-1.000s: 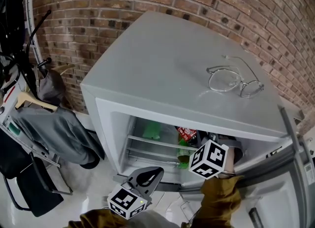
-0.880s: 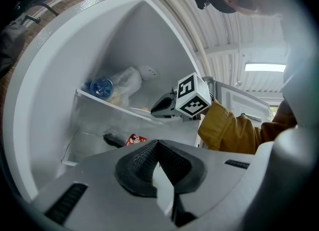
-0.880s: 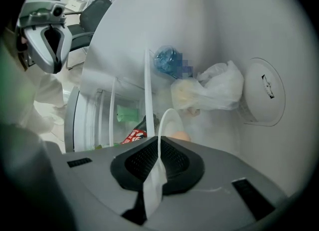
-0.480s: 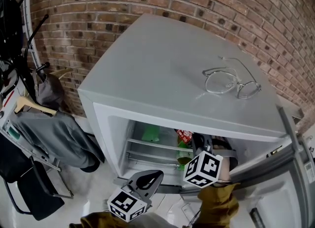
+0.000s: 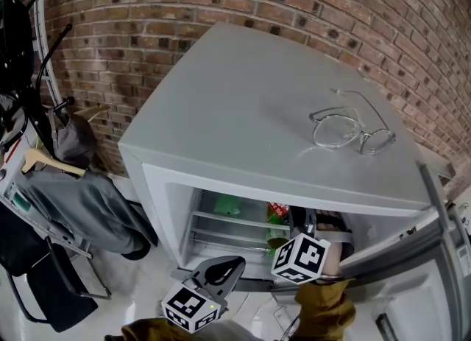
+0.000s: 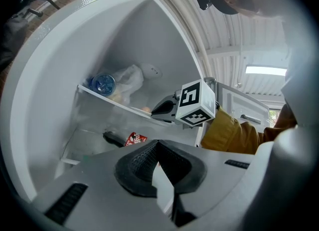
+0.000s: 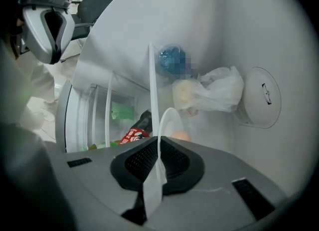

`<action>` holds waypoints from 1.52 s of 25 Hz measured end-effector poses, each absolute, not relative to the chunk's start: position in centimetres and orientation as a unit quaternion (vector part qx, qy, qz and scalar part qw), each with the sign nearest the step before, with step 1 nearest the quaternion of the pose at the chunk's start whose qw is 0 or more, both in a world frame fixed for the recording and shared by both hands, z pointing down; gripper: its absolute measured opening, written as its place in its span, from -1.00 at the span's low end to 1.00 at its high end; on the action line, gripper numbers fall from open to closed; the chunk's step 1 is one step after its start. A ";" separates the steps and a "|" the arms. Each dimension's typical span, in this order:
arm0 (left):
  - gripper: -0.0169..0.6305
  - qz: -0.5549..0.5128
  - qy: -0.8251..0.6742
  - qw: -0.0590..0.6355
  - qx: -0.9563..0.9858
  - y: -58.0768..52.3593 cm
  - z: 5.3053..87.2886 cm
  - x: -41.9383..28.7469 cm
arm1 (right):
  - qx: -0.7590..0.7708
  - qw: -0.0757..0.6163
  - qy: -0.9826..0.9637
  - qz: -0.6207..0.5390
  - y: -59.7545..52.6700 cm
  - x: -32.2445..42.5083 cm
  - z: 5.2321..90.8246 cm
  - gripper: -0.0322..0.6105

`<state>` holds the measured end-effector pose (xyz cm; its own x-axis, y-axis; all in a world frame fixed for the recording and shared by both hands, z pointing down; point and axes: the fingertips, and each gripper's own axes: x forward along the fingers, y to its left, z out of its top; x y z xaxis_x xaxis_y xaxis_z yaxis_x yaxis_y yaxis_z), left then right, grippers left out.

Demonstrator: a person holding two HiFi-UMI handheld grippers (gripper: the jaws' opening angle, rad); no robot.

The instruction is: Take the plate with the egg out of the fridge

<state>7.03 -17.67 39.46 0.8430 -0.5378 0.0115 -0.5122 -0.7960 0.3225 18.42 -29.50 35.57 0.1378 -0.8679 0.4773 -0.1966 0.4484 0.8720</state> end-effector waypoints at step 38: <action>-0.92 -0.041 -0.270 0.181 0.945 -17.7 40.1 6.8 | 0.487 0.574 -0.572 -0.326 -28.8 17.8 34.9 -0.84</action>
<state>6.81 -17.67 40.06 0.8506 -0.5254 0.0197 -0.4954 -0.7885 0.3645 17.83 -28.84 34.92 0.1327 -0.9311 0.3397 -0.1831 0.3138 0.9317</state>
